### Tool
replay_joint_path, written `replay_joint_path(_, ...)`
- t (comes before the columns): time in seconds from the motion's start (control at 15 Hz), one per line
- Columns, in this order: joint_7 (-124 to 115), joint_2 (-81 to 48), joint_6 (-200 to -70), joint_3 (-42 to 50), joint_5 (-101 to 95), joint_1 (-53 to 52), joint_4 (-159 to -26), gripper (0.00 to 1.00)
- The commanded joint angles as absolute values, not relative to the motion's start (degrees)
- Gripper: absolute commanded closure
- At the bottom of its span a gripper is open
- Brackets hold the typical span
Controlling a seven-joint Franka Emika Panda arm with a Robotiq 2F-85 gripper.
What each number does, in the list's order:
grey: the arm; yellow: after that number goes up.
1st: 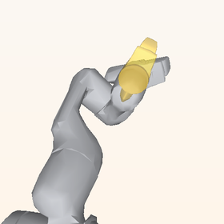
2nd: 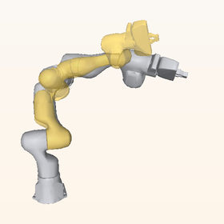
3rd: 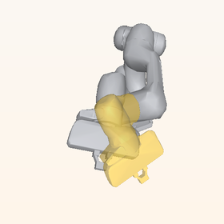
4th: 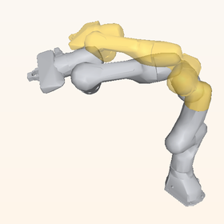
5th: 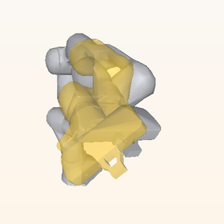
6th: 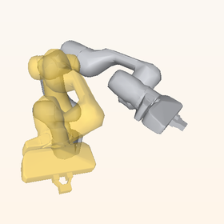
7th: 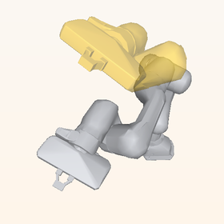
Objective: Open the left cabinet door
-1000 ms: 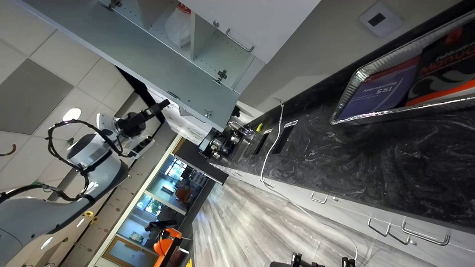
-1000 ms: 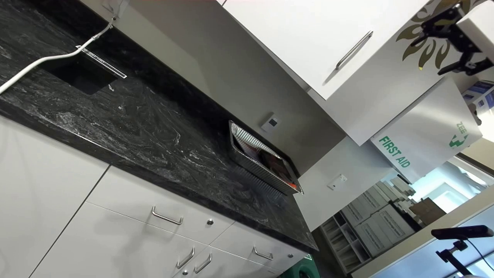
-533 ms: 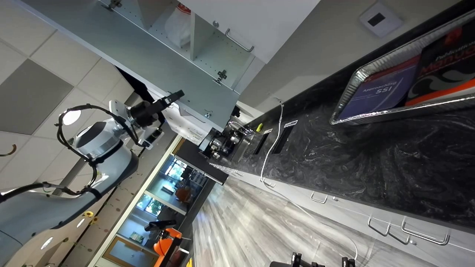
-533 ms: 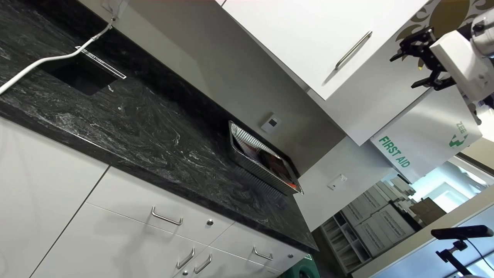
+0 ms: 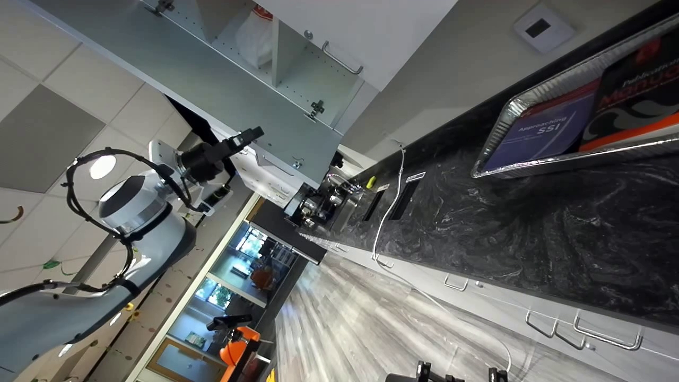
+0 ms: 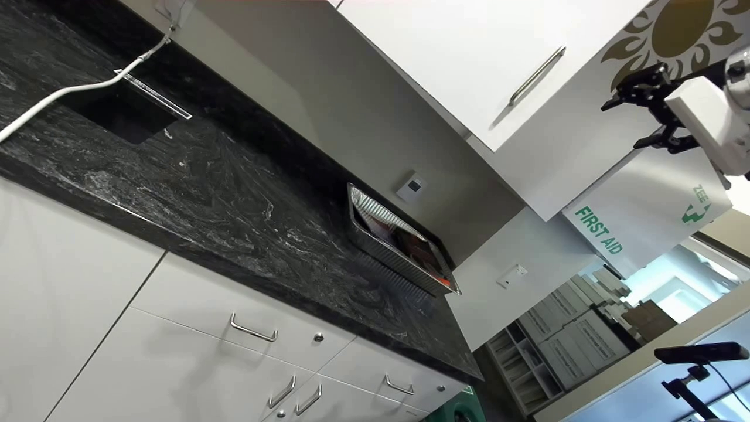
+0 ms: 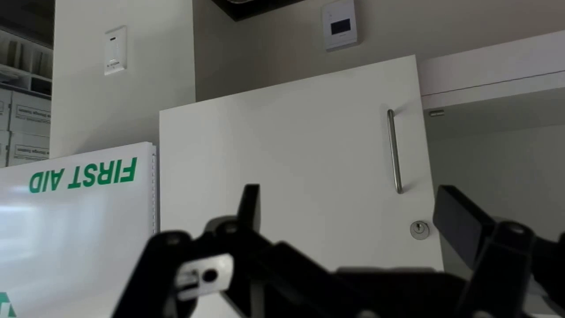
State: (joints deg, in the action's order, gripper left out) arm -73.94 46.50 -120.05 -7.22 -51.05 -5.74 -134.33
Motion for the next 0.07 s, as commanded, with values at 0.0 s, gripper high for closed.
replay_joint_path(0.0, -73.05, 46.79, -121.02, -8.35, -49.76, -3.77, -134.5, 0.0)
